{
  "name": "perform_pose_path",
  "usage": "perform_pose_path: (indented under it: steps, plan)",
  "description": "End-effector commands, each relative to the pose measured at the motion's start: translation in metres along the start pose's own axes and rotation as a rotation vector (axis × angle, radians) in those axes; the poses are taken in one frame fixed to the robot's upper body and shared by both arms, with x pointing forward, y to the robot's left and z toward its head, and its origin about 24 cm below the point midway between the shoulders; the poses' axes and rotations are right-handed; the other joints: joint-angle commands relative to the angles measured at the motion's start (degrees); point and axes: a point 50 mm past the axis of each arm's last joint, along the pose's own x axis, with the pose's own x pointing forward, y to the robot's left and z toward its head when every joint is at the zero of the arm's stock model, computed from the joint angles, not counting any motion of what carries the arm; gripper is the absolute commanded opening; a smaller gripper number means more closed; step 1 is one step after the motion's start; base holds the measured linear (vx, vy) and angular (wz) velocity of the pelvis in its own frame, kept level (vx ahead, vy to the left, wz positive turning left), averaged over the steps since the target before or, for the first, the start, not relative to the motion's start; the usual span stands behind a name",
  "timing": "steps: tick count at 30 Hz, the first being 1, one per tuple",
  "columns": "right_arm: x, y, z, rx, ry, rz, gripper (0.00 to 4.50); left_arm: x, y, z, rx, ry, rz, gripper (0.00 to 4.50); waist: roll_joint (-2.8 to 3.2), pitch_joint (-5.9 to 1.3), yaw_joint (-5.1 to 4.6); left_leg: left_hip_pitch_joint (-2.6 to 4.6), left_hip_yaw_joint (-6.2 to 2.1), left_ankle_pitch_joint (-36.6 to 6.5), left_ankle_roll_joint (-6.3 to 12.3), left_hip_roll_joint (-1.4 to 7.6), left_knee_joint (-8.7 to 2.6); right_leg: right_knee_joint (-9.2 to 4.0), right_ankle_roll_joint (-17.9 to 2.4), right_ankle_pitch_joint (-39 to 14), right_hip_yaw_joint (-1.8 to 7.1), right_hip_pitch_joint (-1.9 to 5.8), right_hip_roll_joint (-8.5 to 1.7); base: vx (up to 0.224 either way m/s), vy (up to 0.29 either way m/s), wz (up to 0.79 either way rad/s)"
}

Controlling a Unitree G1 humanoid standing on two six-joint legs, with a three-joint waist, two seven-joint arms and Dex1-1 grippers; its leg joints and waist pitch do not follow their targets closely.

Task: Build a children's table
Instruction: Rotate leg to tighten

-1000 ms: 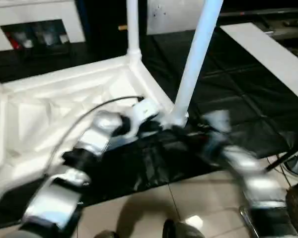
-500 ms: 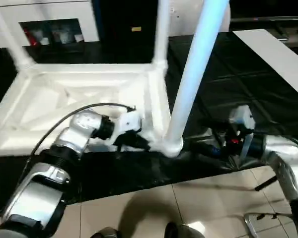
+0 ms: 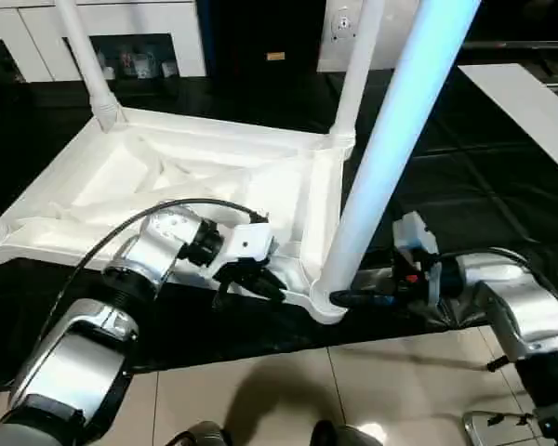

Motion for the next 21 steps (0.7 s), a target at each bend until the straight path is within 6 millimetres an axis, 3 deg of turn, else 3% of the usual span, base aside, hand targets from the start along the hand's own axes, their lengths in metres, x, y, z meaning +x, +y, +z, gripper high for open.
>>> perform_pose_path:
  steps: [1,12,19,21]
  plan:
    - [0.001,-0.001,0.003,-0.019,0.009,0.030,3.01,0.007,0.000,0.007,0.058,0.037,-0.094,0.00,-0.97,-4.88,-0.30,0.17,-0.21,1.17,8.62,2.59,-3.35,-2.88,-9.53,-13.00,3.99,4.84,-3.98,0.000,0.000,0.00]
    - [0.005,-0.001,0.002,-0.014,0.009,0.082,2.02,0.005,-0.001,0.005,0.063,0.046,-0.102,0.00,-1.12,-5.02,-0.18,0.07,-0.20,1.53,8.68,2.52,-3.24,-2.84,-9.14,-13.61,3.91,4.93,-3.98,0.000,0.000,0.00]
    - [0.010,0.008,-0.002,0.026,-0.015,0.109,1.93,0.004,0.000,0.003,0.036,0.033,-0.069,0.00,-0.90,-5.06,-0.09,0.09,-0.24,1.77,8.70,2.57,-3.21,-2.68,-9.58,-12.28,3.93,4.97,-3.92,0.000,0.000,0.00]
    - [0.012,0.011,-0.003,0.048,-0.039,0.092,1.93,0.006,0.002,0.005,0.015,-0.004,-0.033,0.00,-0.57,-4.89,0.05,0.17,-0.23,1.40,8.57,2.67,-3.26,-2.89,-9.83,-12.06,3.98,4.93,-3.92,0.000,0.000,0.00]
